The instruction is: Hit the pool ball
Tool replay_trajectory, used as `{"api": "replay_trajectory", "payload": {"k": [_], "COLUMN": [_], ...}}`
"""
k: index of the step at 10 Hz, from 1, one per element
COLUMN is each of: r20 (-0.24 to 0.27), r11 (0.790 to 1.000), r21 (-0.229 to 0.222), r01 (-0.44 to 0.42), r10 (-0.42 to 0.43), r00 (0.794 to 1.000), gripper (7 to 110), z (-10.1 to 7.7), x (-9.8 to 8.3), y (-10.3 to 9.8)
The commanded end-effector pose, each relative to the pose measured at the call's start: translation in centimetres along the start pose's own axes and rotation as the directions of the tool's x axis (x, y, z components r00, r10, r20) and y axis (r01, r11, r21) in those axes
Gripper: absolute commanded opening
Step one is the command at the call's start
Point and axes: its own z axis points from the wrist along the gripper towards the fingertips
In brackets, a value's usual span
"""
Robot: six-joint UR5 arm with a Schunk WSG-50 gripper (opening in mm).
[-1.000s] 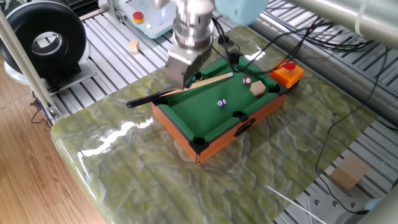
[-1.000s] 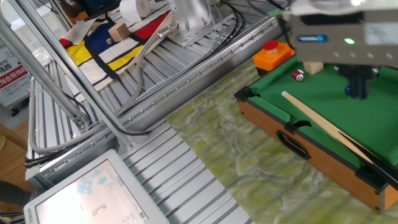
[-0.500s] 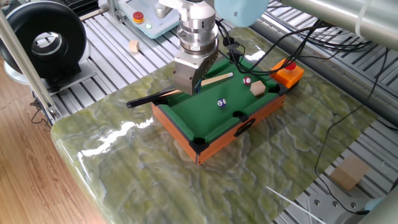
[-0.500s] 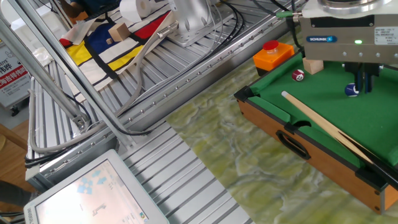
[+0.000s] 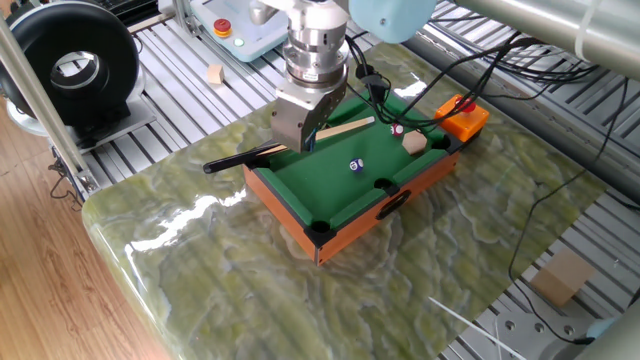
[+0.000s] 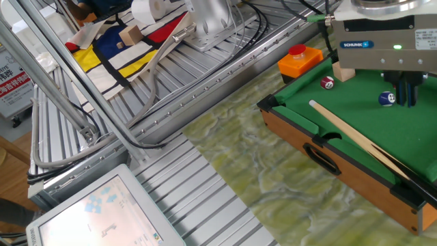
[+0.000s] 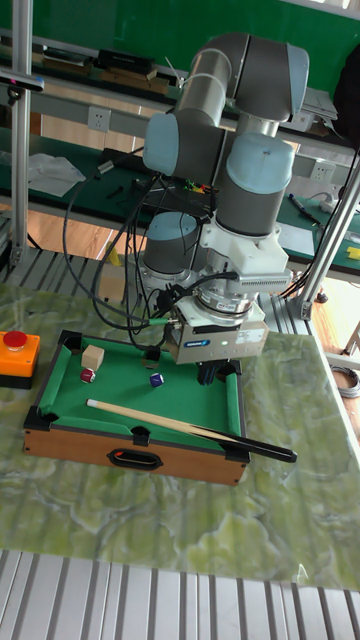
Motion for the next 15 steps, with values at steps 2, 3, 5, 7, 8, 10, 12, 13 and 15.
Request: {"api": "replay_trajectory", "payload": {"k": [2, 3, 5, 7, 8, 10, 12, 13, 15], "r20": [-0.008, 0.002, -0.01, -0.01, -0.009, -0.002, -0.002, -0.014, -0.013], "r11": [0.999, 1.0, 1.0, 0.999, 0.998, 0.994, 0.948, 0.896, 0.819], "r21": [0.012, 0.009, 0.0, -0.02, -0.007, -0.004, -0.038, -0.061, -0.073], "r01": [-0.038, -0.025, -0.004, 0.034, 0.068, 0.109, 0.315, 0.44, 0.569], "r10": [0.038, 0.025, 0.004, -0.034, -0.068, -0.109, -0.315, -0.442, -0.571], "r00": [0.999, 1.0, 1.0, 0.999, 0.998, 0.994, 0.949, 0.897, 0.821], "gripper": [7, 7, 7, 7, 7, 7, 7, 7, 7], "z": [-0.1, -0.1, -0.4, -1.2, -2.1, -3.0, -1.7, -0.7, 1.6], "x": [0.2, -0.1, -0.9, -5.1, -7.5, -10.5, -11.1, -10.8, -10.6], "y": [-0.4, -0.3, -0.5, -1.2, -2.1, -2.2, -1.5, -1.3, -1.2]}}
